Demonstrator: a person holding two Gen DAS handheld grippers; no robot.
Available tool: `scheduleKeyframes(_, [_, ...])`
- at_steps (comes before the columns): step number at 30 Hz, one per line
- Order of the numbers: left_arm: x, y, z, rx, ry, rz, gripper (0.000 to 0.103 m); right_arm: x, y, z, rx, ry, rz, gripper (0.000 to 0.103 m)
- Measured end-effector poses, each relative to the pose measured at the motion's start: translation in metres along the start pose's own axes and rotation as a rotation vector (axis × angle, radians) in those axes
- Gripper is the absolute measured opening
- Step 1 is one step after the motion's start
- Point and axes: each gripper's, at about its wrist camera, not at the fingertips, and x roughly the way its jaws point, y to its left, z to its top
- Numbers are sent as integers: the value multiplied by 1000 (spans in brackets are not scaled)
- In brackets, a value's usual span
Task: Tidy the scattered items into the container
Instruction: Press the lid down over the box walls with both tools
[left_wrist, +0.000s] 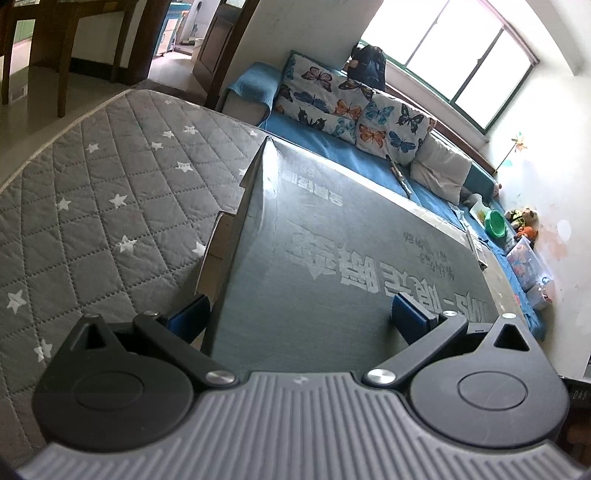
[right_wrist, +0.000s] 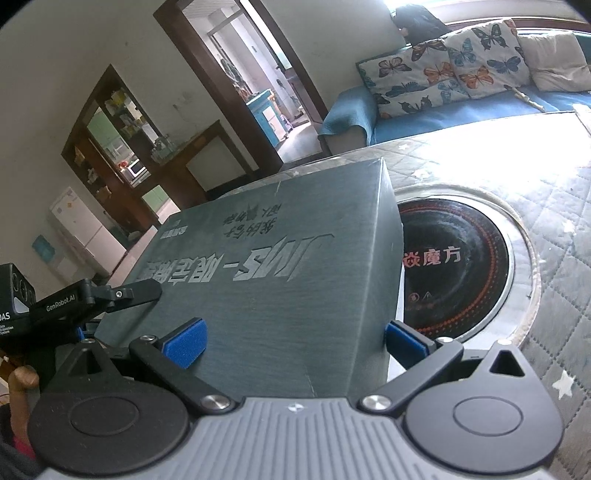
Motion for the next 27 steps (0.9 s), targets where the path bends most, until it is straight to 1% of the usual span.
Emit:
scheduleKeyframes(10, [6,6,9,-15,5,8,103,7,1,9,-4,11,0,103])
scheduleKeyframes(27, [16,15,8,-42,33,8,103,13,2,11,-8,36,-4,103])
